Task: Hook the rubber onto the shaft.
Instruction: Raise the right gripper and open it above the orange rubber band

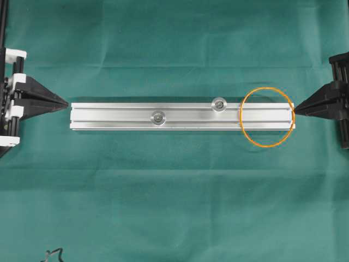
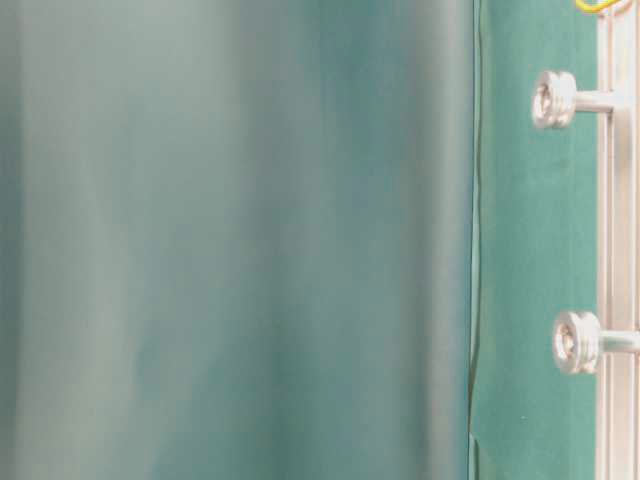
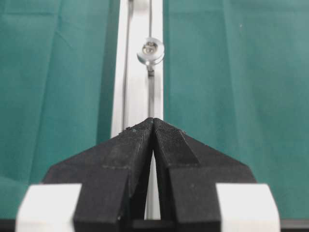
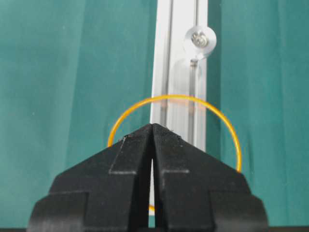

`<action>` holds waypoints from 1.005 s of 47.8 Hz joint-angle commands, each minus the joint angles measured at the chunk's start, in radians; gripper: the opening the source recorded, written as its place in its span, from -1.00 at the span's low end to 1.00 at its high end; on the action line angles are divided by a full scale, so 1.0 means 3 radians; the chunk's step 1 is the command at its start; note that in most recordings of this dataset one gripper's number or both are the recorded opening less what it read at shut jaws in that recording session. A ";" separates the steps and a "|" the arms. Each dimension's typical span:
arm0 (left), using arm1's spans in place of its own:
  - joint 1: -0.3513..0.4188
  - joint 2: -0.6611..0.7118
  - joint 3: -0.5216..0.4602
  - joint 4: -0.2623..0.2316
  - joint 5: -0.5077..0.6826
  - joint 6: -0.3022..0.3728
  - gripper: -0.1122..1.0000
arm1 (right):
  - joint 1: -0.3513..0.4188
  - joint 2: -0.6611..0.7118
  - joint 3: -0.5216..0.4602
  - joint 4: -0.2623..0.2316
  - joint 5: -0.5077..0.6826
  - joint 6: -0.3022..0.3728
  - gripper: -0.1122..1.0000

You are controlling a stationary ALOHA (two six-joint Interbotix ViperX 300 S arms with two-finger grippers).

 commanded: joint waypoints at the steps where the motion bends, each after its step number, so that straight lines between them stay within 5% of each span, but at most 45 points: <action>1: 0.0000 0.0031 -0.0102 0.0005 -0.0015 0.0000 -0.80 | 0.0005 0.0015 -0.0102 0.0010 0.0010 0.0010 -0.75; 14: 0.0000 0.0031 -0.0102 0.0010 -0.0015 0.0000 -0.80 | 0.0000 0.0051 -0.0179 0.0005 0.0317 0.0010 -0.75; 48: 0.0000 0.0031 -0.0138 0.0005 -0.0015 0.0005 -0.80 | 0.0005 0.0389 -0.0614 -0.0020 0.1882 0.0015 -0.75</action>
